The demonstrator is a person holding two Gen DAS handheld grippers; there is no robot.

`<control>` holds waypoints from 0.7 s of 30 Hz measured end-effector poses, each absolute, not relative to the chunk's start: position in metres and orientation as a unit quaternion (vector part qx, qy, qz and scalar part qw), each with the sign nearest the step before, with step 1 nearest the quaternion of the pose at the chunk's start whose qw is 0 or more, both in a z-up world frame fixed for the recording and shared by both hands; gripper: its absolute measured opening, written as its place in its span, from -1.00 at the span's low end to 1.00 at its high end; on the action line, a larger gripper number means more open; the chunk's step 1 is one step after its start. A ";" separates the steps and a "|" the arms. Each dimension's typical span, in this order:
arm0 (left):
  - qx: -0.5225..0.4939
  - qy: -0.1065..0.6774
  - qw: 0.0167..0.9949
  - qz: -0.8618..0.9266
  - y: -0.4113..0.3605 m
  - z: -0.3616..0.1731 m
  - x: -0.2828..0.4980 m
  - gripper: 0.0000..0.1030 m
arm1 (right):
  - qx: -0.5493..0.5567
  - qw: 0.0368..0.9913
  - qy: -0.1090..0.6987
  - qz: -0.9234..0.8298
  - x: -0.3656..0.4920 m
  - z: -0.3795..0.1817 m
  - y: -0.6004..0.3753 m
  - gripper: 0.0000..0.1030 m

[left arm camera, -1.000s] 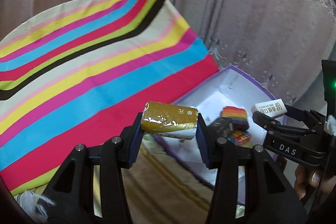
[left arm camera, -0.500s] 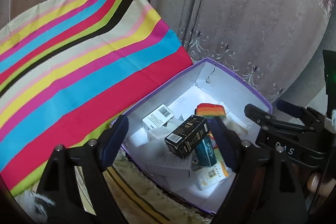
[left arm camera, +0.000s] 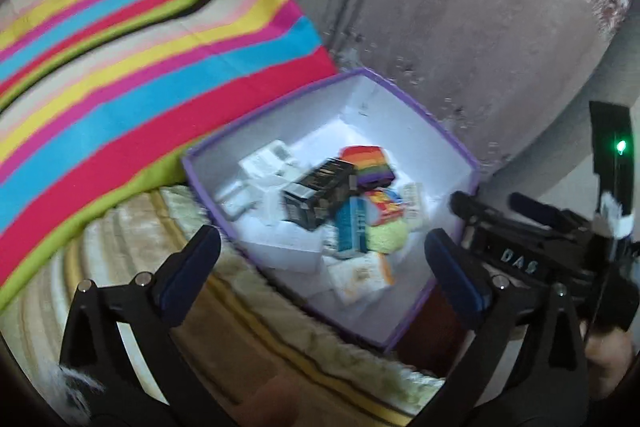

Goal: Organize objects

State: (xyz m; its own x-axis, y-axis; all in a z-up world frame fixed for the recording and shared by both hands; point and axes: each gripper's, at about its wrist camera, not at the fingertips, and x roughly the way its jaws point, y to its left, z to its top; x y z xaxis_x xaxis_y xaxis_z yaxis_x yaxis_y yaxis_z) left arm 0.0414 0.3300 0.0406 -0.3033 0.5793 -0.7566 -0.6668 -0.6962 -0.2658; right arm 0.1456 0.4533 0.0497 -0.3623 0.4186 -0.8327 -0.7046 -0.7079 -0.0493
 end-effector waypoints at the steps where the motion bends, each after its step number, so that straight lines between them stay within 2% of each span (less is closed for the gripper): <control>1: -0.439 0.059 0.374 0.815 0.329 0.042 0.042 0.99 | -0.446 0.348 0.160 0.809 0.145 0.050 0.453 0.66; 10: -0.409 0.110 0.383 0.821 0.343 0.043 0.051 0.99 | -0.445 0.352 0.146 0.811 0.138 0.051 0.450 0.66; 21: -0.414 0.105 0.386 0.818 0.342 0.041 0.048 0.99 | -0.448 0.353 0.150 0.808 0.139 0.048 0.449 0.66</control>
State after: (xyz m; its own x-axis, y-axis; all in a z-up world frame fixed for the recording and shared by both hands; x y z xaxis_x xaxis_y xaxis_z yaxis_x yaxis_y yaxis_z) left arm 0.0483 0.3416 0.0408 -0.3587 0.5441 -0.7584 -0.7178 -0.6802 -0.1485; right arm 0.1394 0.4493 0.0480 -0.3492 0.4370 -0.8289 -0.7048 -0.7054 -0.0750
